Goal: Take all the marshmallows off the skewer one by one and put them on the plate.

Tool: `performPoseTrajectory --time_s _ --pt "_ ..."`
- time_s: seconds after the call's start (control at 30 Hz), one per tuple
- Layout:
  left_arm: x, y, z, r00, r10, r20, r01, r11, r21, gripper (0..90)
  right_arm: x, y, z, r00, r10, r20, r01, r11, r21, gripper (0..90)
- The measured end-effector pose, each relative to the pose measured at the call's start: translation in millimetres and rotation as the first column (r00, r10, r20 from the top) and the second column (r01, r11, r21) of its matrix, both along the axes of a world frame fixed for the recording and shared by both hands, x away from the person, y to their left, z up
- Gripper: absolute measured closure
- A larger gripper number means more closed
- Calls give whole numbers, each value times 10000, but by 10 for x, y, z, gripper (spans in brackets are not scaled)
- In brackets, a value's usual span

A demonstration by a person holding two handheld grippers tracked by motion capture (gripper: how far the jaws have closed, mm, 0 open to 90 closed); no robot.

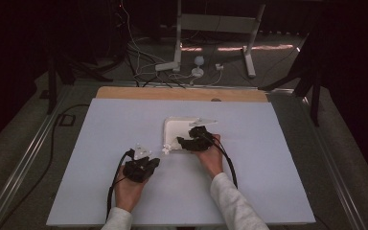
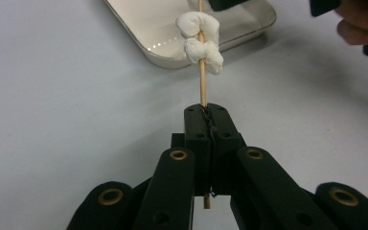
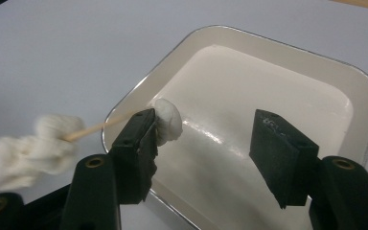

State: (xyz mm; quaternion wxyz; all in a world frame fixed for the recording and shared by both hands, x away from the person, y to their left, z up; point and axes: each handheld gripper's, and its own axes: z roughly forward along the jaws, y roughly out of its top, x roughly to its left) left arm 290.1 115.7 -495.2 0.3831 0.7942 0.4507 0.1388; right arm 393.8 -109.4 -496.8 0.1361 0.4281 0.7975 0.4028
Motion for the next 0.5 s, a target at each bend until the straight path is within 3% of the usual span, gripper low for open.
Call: performPoseTrajectory --time_s 0.23,0.5 --pt "33 -42 -60 9998 -1 -182 6 9996 272 898 -11 -4 17 9999 136 49 -138 9992 368 428" --pt "32 -34 -47 9999 75 -71 -74 9999 108 898 -71 1 76 9994 318 146 -323 9986 422 426"
